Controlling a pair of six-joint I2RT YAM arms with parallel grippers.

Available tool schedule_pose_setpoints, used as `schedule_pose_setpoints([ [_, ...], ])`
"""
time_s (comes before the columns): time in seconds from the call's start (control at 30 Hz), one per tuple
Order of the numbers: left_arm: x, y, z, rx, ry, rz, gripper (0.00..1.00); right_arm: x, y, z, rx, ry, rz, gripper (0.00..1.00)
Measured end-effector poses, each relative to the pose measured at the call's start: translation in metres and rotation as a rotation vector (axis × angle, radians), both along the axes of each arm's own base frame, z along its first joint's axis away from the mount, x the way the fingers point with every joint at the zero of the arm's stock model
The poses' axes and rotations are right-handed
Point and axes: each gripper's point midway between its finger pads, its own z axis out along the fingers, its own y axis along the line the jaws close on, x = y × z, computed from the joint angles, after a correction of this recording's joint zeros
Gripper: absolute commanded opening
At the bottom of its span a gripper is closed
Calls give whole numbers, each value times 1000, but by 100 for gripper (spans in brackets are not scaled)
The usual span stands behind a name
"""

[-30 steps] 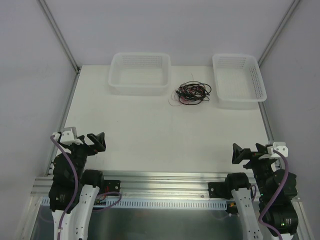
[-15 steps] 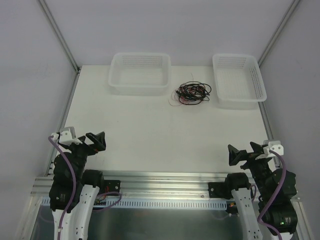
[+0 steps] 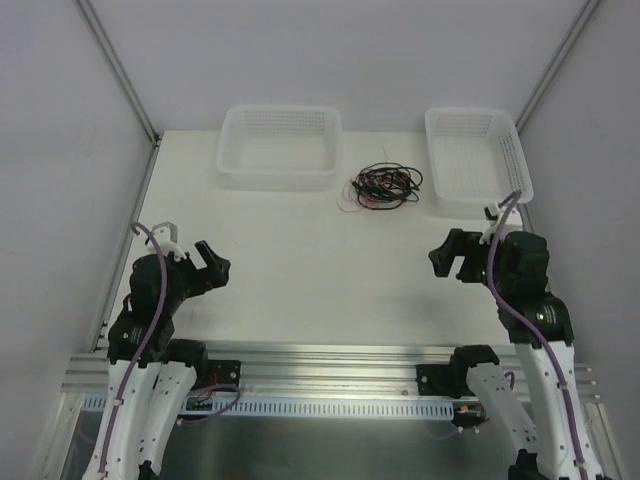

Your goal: Untangle the cables

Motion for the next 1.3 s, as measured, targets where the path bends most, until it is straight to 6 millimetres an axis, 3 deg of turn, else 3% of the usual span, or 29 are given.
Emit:
schedule_pose_setpoints([
  [0.13, 6, -4, -13, 0, 62, -23, 99, 31, 16, -24, 14, 160, 66, 97],
  [0.33, 10, -4, -25, 8, 82, -24, 99, 86, 55, -60, -75, 257, 217, 98],
  [0.5, 13, -6, -24, 9, 77, -38, 99, 150, 89, -75, -179, 225, 336, 98],
  [0.73, 13, -8, -26, 8, 90, -49, 99, 228, 109, -81, -308, 130, 410, 97],
  [0.83, 14, -8, -27, 9, 93, -49, 99, 258, 118, -89, -353, 107, 434, 96],
  [0.97, 14, -8, -30, 11, 109, -53, 99, 284, 126, -115, -399, 125, 461, 91],
  [1.1, 15, -8, -32, 11, 118, -54, 99, 291, 129, -148, -426, 191, 473, 84],
  [1.27, 15, -8, -31, 13, 116, -55, 99, 277, 131, -169, -457, 272, 500, 47],
  [1.3, 15, -8, -31, 13, 114, -56, 99, 274, 133, -169, -453, 278, 505, 32],
])
